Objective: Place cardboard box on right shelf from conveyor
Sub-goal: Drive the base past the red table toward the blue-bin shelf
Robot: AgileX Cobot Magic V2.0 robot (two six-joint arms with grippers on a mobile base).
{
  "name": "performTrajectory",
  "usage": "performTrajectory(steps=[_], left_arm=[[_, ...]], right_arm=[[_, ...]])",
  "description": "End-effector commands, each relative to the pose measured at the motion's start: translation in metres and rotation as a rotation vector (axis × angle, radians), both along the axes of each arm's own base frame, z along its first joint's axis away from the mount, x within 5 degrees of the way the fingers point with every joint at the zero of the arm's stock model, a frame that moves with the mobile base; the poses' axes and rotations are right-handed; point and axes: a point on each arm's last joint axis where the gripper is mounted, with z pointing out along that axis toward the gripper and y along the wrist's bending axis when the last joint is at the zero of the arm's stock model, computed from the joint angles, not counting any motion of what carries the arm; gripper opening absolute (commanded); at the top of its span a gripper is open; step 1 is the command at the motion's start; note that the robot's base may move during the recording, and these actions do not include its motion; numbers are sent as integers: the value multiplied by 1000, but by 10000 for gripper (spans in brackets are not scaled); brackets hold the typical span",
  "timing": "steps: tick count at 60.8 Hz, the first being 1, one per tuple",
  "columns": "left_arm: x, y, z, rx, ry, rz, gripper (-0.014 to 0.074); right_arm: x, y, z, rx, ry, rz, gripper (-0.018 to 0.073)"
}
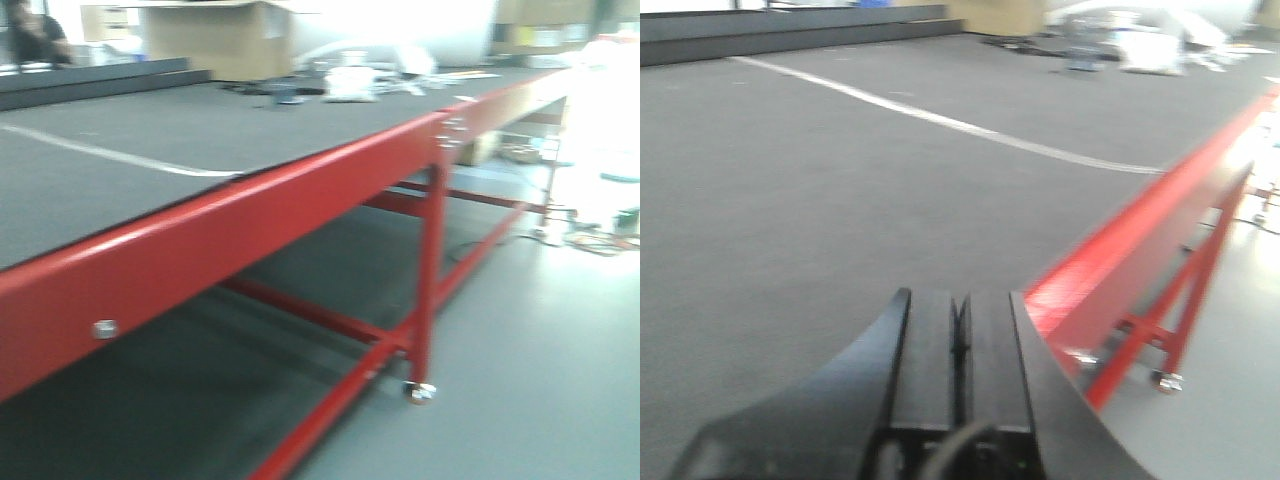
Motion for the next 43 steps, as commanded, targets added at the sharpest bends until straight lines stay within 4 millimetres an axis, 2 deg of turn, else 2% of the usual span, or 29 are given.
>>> performTrajectory(steps=[1, 43], left_arm=[[-1, 1, 6, -7, -92, 7, -116], [-1, 1, 6, -7, -92, 7, -116]], right_arm=[[1, 0, 15, 1, -105, -1, 215], [1, 0, 15, 1, -105, -1, 215]])
